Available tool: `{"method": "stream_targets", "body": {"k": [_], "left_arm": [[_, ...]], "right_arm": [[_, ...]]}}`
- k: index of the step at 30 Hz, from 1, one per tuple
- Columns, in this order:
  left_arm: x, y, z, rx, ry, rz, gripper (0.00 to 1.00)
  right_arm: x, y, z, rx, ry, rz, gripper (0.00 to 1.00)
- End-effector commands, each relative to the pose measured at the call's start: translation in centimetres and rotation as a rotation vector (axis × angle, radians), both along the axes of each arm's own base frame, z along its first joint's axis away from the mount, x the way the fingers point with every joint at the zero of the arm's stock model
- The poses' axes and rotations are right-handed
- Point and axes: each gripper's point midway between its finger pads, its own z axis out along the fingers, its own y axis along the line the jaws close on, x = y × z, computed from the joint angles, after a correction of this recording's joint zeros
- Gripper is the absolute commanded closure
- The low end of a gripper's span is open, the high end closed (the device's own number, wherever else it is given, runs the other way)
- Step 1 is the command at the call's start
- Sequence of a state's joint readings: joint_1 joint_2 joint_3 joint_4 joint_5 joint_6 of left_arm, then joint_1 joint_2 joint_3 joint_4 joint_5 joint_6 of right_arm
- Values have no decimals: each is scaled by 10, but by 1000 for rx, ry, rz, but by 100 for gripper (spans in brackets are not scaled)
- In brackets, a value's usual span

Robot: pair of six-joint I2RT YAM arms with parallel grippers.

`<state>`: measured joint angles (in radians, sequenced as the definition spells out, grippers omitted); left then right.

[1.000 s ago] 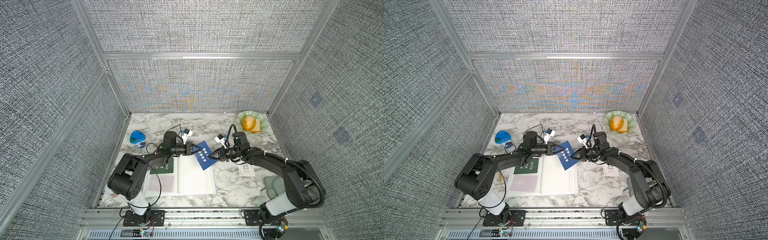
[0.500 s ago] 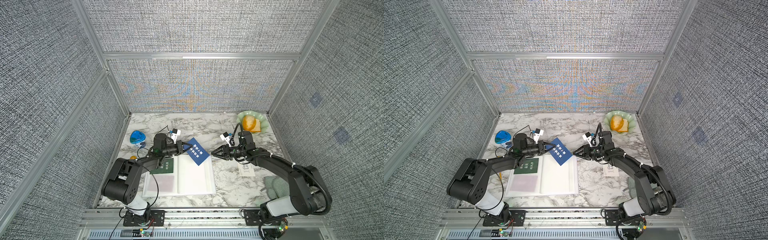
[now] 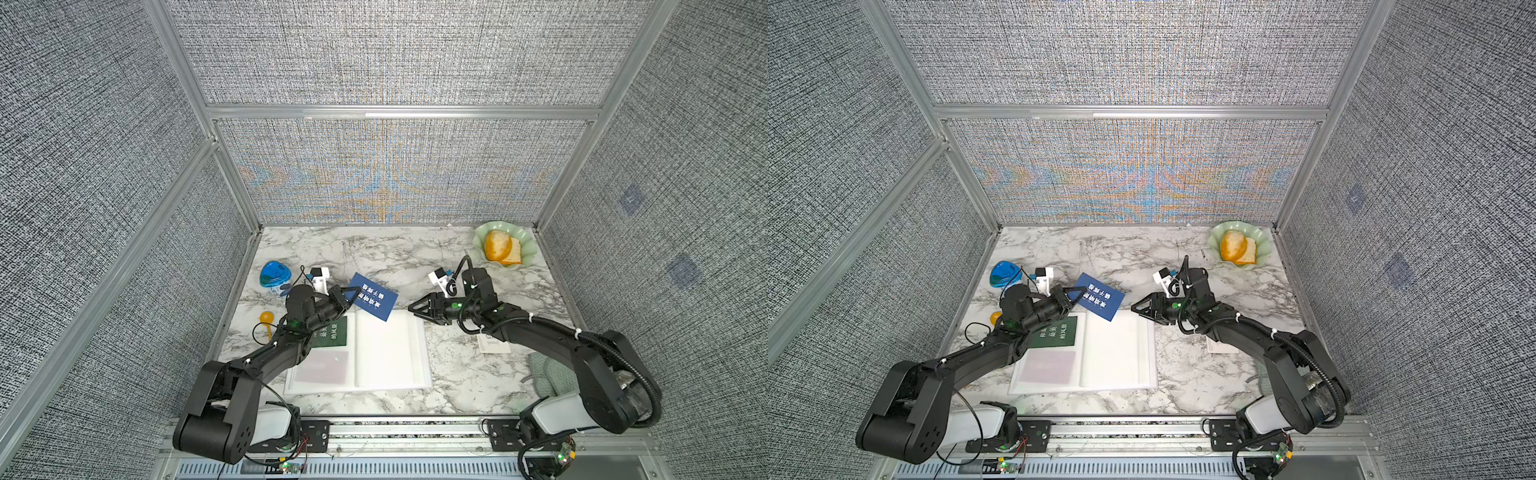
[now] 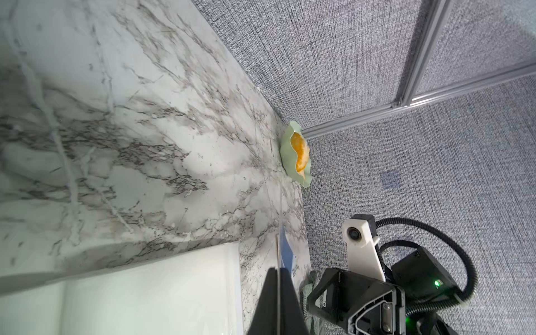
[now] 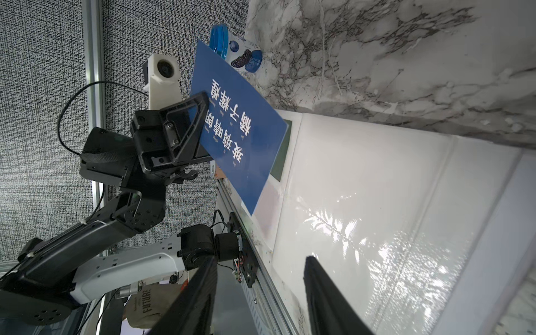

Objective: Place the photos into the photo albums
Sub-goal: Pick up the photo at the center of the board.

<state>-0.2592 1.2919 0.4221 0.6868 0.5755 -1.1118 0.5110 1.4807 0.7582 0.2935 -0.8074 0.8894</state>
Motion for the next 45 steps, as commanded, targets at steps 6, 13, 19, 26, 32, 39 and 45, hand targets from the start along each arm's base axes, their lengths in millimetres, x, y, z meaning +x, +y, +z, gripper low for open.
{"method": "stream_targets", "body": {"k": [6,13,19,26,32,39,45], "left_arm": [[1,12,5,-45,-1,92,100],[-3,15,5,-65,5,109,100],[-5,18,7,-57,0,124,100],[-6,19,4,-59,8,130,100],[-7,22,1,-53,16,141,100],[-9,26,0,-42,24,163,98],[-7,26,-10,27,72,153,74]], "right_arm": [[22,31,15,70,-17,-44,48],[26,59,8,95,14,-33,48],[27,71,-1,101,38,-21,48],[29,95,9,143,30,16,50],[32,107,16,172,32,17,69],[35,106,16,174,43,-6,93],[36,102,20,177,36,-16,100]]}}
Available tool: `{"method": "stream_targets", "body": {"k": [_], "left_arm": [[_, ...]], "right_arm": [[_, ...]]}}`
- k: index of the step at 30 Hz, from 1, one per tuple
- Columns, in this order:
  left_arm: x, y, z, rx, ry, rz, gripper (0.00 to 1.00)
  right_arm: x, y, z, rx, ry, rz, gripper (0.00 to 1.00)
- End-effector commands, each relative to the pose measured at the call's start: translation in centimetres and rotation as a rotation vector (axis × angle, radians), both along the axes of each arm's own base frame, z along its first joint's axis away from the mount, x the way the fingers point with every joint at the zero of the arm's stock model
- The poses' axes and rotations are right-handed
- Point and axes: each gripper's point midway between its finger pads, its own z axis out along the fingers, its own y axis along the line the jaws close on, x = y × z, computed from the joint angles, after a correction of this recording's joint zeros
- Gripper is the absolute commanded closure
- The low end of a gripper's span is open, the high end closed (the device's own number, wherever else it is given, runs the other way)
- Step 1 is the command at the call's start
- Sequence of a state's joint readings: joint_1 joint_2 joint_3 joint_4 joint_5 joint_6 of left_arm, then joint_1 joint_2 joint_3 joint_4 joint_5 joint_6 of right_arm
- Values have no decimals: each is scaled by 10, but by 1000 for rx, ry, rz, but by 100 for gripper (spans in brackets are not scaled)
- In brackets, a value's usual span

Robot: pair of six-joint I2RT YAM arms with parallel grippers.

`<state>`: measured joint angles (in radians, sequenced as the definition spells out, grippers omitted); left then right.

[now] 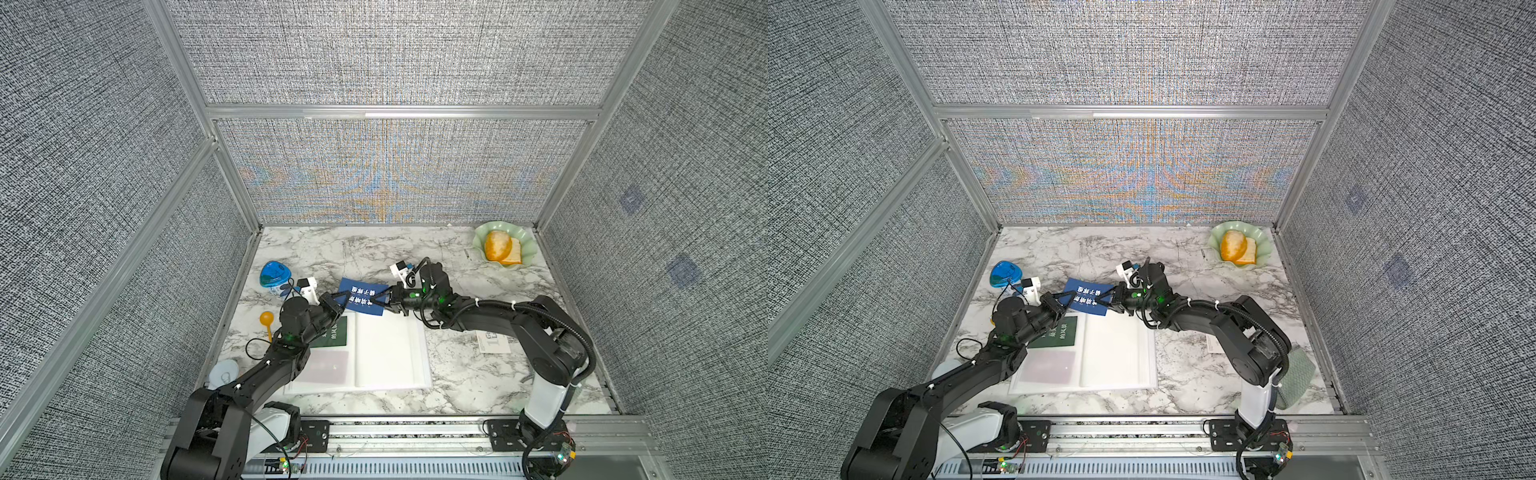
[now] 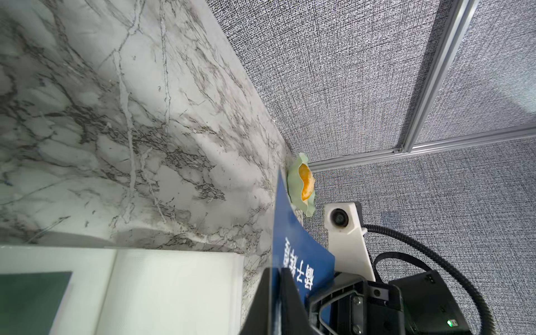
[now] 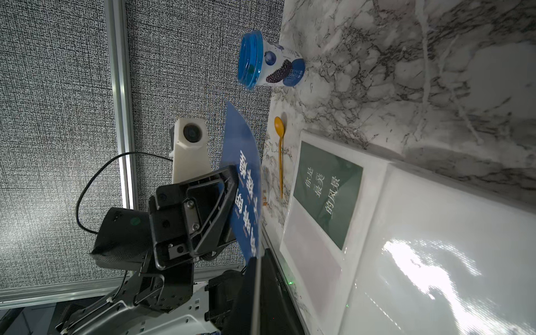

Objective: Place the photos into the photo albums
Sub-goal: Pick up the photo at the center of the board, then insert the photo into the photo album.

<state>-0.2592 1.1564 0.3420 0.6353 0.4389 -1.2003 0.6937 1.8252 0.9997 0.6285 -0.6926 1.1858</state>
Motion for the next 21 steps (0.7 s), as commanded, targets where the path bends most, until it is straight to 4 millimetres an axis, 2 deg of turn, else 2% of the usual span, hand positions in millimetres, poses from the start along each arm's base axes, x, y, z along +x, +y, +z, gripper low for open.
{"method": "stream_targets", "body": {"k": [1,5,7,10,12,16,21], "left_arm": [[1,4,-12,82,56,5,67],[0,17,-23,226,139,32,56],[-4,31,-32,340,217,59,56],[-15,66,-51,546,380,151,57],[-22,77,-54,633,416,150,58],[-35,92,-62,714,466,173,59],[-50,108,-82,768,524,218,60]], "right_arm": [[3,-4,14,29,-29,-18,100],[-2,-21,0,-92,-10,-30,100],[-10,-28,-7,-173,9,-15,100],[-26,-38,-11,-276,13,29,100],[-34,-45,-10,-349,6,41,100],[-52,-48,-8,-464,17,79,100],[-70,-42,-18,-643,1,115,100]]}}
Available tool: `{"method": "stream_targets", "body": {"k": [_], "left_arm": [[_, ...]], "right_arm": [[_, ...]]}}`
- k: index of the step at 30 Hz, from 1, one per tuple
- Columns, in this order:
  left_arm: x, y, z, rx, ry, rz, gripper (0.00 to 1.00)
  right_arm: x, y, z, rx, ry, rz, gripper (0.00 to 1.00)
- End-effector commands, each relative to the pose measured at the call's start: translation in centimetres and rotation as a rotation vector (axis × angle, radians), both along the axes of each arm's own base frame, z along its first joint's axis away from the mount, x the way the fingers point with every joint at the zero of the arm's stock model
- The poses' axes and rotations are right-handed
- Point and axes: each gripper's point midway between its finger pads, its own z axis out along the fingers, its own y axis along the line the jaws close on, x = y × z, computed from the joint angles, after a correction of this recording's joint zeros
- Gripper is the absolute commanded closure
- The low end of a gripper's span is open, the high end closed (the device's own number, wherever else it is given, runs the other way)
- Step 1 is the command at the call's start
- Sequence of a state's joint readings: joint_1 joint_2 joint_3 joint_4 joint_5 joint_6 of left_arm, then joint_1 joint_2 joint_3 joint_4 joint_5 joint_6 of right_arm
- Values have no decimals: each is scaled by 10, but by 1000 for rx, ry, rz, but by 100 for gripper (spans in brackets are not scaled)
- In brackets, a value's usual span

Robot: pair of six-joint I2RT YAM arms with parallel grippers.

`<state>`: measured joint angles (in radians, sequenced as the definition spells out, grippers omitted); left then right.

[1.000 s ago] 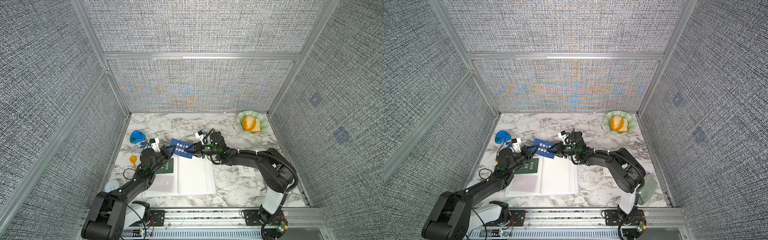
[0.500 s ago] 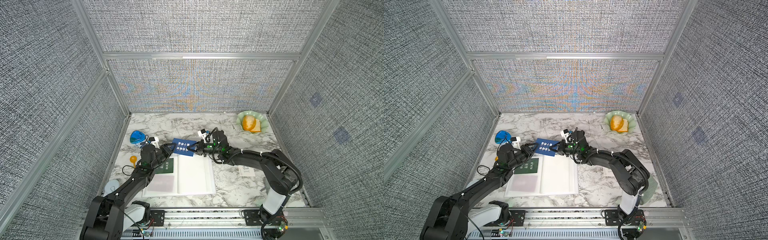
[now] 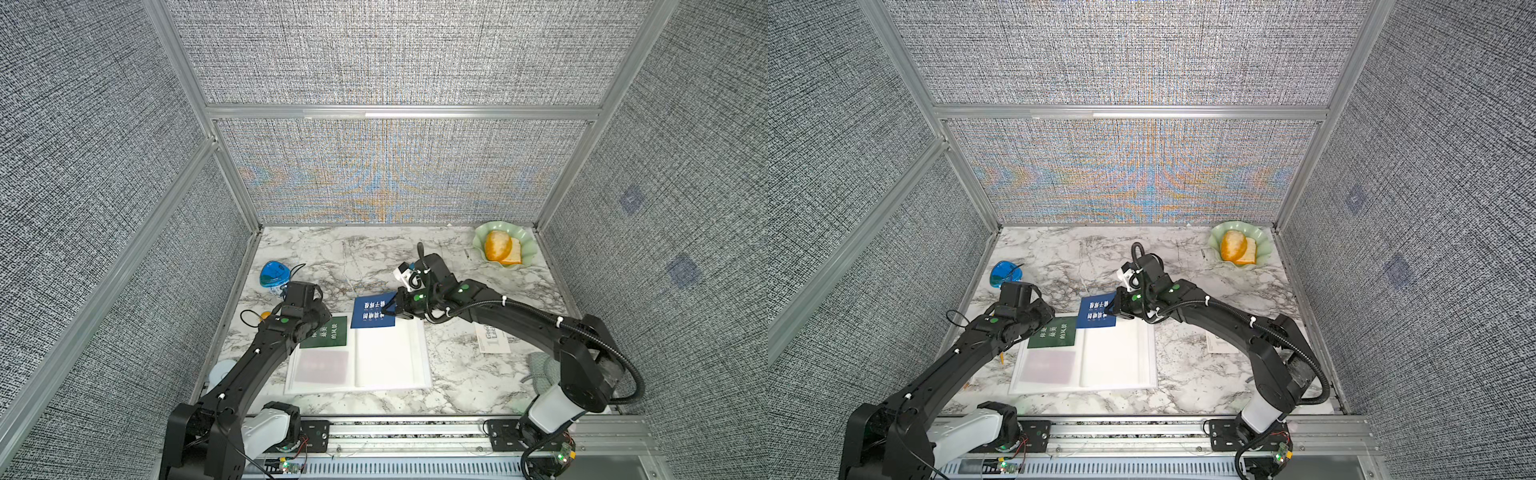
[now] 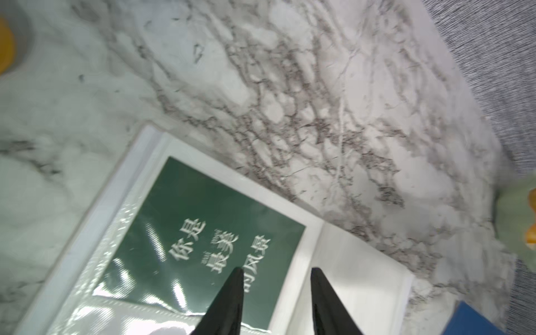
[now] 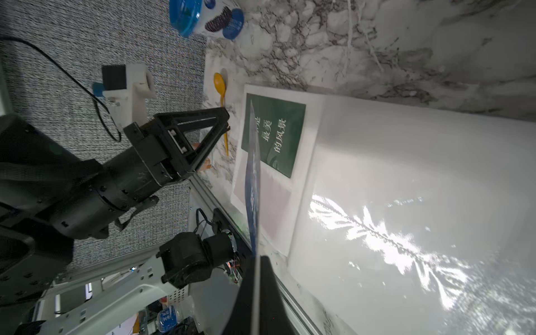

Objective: Place the photos into the photo albums
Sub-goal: Insert the photo into the photo album.

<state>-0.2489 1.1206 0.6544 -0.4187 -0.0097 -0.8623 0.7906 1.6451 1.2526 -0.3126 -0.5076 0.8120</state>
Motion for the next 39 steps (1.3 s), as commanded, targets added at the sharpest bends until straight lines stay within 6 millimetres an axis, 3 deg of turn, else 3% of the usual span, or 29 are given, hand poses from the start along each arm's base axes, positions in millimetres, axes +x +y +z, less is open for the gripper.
{"method": "stream_targets", "body": {"k": [1,13,24,39], "left_arm": [[-18,21,-18,104,71,36,60],[-26,38,-36,173,19,69,60],[-25,41,-49,195,25,60,60],[-16,34,-51,212,0,-35,61]], "right_arm": [[-18,-15,-28,-204,29,16,100],[-47,16,-42,-290,60,31,100],[-53,21,-49,-307,95,25,100],[-71,20,-63,-416,121,54,100]]}}
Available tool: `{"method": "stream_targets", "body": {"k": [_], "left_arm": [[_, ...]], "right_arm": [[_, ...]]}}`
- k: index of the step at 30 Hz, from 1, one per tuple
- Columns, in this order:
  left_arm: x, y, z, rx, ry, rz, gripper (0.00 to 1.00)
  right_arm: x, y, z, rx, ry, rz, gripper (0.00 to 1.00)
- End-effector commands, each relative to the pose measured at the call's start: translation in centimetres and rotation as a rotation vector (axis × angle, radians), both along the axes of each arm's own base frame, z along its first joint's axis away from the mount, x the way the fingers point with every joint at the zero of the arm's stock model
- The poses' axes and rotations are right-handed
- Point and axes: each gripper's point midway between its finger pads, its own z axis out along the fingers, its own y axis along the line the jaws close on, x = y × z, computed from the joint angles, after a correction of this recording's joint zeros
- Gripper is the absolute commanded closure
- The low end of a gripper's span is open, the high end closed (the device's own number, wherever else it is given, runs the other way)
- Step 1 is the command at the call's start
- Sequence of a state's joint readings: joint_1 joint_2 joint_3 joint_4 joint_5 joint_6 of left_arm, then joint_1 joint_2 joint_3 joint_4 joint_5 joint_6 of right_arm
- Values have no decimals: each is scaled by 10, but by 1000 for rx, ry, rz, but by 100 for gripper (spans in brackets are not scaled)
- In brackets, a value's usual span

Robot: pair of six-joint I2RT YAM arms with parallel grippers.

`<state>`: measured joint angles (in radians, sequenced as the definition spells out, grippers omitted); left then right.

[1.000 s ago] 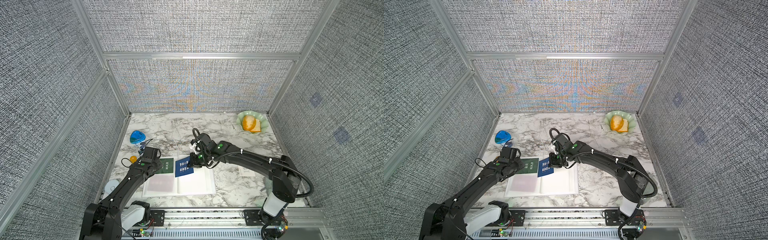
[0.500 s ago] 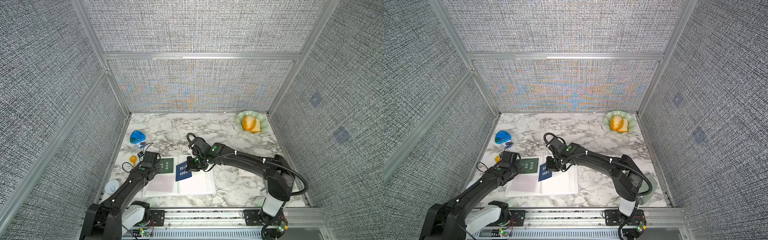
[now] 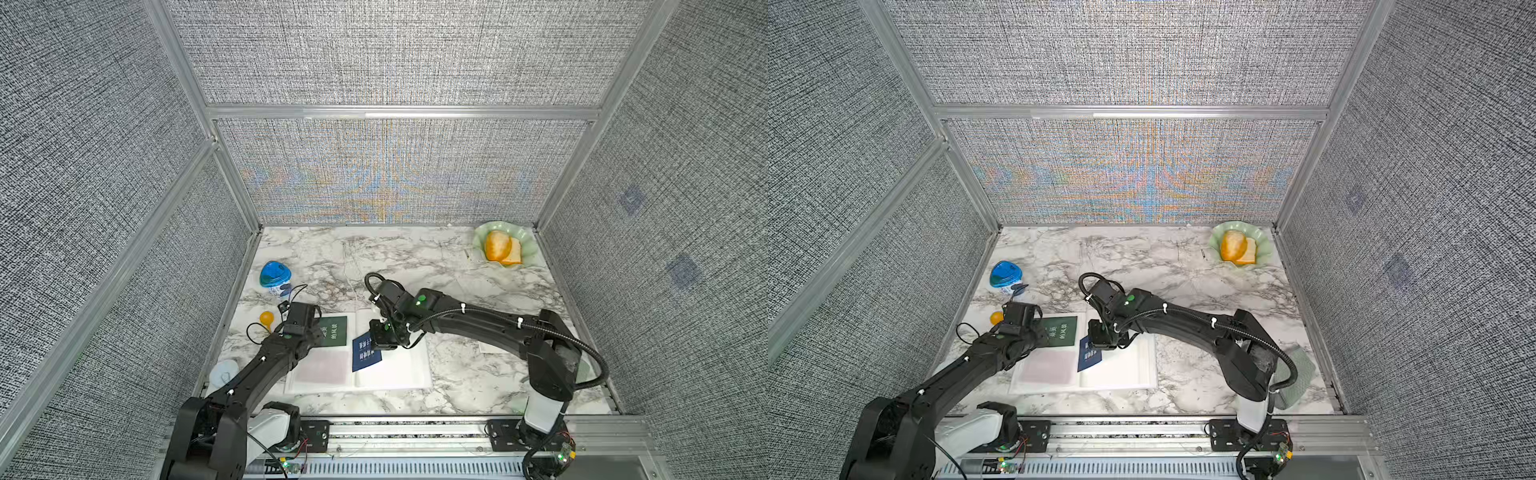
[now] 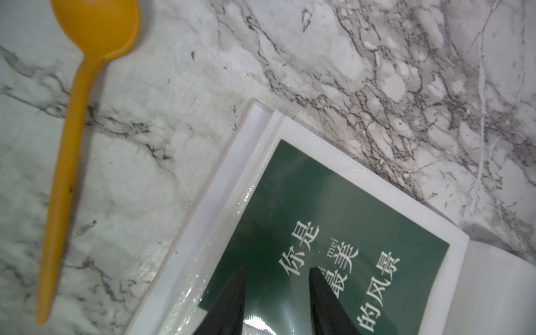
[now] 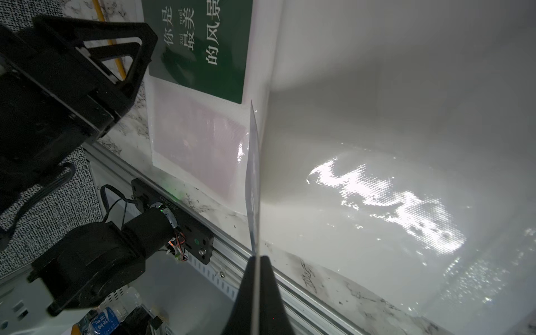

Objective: Place the photos into the photo albums
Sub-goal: Insert the photo into the photo album.

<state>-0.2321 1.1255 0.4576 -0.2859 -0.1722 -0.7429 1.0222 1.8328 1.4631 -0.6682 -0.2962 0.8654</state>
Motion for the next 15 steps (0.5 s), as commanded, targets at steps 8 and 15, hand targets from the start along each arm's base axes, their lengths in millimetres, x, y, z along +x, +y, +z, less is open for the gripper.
{"method": "stream_targets", "body": {"k": [8,15], "left_arm": [[7,-3,6,8,-34,-47,61],[4,0,6,20,-28,-32,61]], "right_arm": [[-5,-7,-3,-88,13,-14,100],[-7,-7,-4,-103,19,-11,100]]}}
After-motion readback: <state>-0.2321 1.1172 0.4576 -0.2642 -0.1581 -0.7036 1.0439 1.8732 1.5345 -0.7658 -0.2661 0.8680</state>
